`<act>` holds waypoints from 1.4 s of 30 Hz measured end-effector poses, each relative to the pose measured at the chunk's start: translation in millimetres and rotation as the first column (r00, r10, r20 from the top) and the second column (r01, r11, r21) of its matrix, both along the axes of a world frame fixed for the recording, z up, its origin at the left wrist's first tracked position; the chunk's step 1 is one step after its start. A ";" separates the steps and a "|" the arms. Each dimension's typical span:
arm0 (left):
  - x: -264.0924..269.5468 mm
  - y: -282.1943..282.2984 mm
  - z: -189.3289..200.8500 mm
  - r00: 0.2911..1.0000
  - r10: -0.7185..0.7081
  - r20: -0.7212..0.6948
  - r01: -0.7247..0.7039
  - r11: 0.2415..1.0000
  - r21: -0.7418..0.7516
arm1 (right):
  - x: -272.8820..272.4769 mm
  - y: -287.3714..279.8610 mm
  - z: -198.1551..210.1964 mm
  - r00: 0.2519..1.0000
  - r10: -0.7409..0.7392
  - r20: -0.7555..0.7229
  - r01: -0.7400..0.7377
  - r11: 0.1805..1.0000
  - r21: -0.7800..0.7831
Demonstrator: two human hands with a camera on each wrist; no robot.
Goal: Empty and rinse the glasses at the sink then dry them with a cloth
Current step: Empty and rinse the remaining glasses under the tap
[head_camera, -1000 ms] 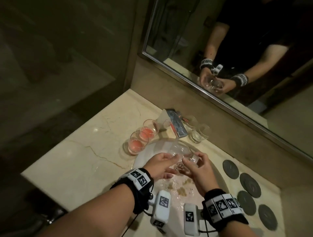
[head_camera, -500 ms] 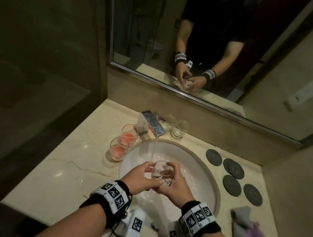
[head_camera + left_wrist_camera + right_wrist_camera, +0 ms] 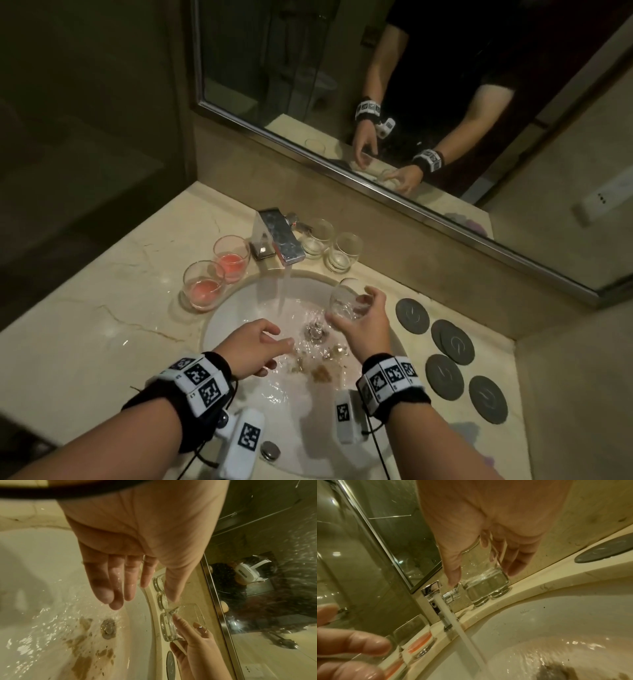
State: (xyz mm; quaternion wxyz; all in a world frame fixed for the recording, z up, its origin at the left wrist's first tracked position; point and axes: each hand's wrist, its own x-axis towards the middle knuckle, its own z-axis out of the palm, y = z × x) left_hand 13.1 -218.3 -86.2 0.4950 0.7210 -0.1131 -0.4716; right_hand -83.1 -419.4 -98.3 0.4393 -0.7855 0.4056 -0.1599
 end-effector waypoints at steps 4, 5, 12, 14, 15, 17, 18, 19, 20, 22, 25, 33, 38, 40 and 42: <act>-0.9 -9.9 2.2 1.000 0.025 0.009 -0.025 1.000 0.012 | 13.0 -28.4 -3.7 0.999 -0.038 -0.019 0.037 0.997 -0.066; -0.9 -11.5 2.4 0.999 0.031 0.011 -0.031 0.999 0.017 | 16.0 -34.5 -5.6 0.999 -0.046 -0.027 0.044 0.996 -0.083; -2.0 -10.1 -4.5 0.996 0.083 0.015 -0.084 0.994 0.070 | 34.7 -70.8 -15.6 0.992 -0.104 -0.072 0.097 0.991 -0.089; -1.6 -6.0 -8.5 0.996 0.091 0.021 -0.092 0.991 0.095 | 39.2 -79.3 -19.0 0.989 -0.121 -0.086 0.115 0.990 -0.076; -1.5 -4.0 -10.5 0.995 0.095 0.024 -0.096 0.990 0.105 | 41.2 -83.1 -20.6 0.987 -0.133 -0.090 0.127 0.989 -0.070; -0.9 -0.3 -13.8 0.993 0.113 0.018 -0.114 0.986 0.121 | 45.3 -90.0 -25.0 0.982 -0.163 -0.091 0.158 0.985 -0.064; -0.8 1.9 -15.0 0.992 0.123 0.013 -0.123 0.984 0.127 | 46.6 -92.2 -26.6 0.980 -0.177 -0.090 0.172 0.983 -0.061; -0.2 2.8 -16.6 0.991 0.132 0.011 -0.132 0.982 0.134 | 48.9 -95.1 -29.2 0.979 -0.184 -0.091 0.180 0.982 -0.053; 0.0 3.8 -18.0 0.990 0.138 0.012 -0.138 0.980 0.141 | 50.9 -97.6 -31.8 0.977 -0.190 -0.093 0.186 0.981 -0.052; 0.9 5.1 -20.7 0.989 0.148 0.016 -0.149 0.977 0.156 | 56.0 -102.8 -37.1 0.976 -0.194 -0.098 0.188 0.980 -0.064; 0.8 5.8 -24.7 0.984 0.179 0.006 -0.178 0.970 0.163 | 64.0 -110.3 -42.9 0.975 -0.203 -0.092 0.197 0.978 -0.075; 8.6 17.6 -31.5 0.959 0.283 -0.010 -0.275 0.938 0.210 | 72.8 -122.7 -47.5 0.962 -0.264 -0.074 0.260 0.964 -0.059; 28.2 33.4 -27.8 0.908 0.407 0.102 -0.415 0.834 0.363 | 66.5 -119.4 -51.4 0.956 -0.292 -0.028 0.291 0.956 -0.025; 41.6 41.2 -25.4 0.887 0.411 0.209 -0.461 0.794 0.396 | 60.3 -111.8 -49.6 0.950 -0.312 -0.016 0.312 0.950 0.005; 54.5 44.6 -21.8 0.838 0.473 0.272 -0.545 0.756 0.363 | 51.3 -98.6 -45.6 0.948 -0.318 -0.031 0.319 0.947 0.033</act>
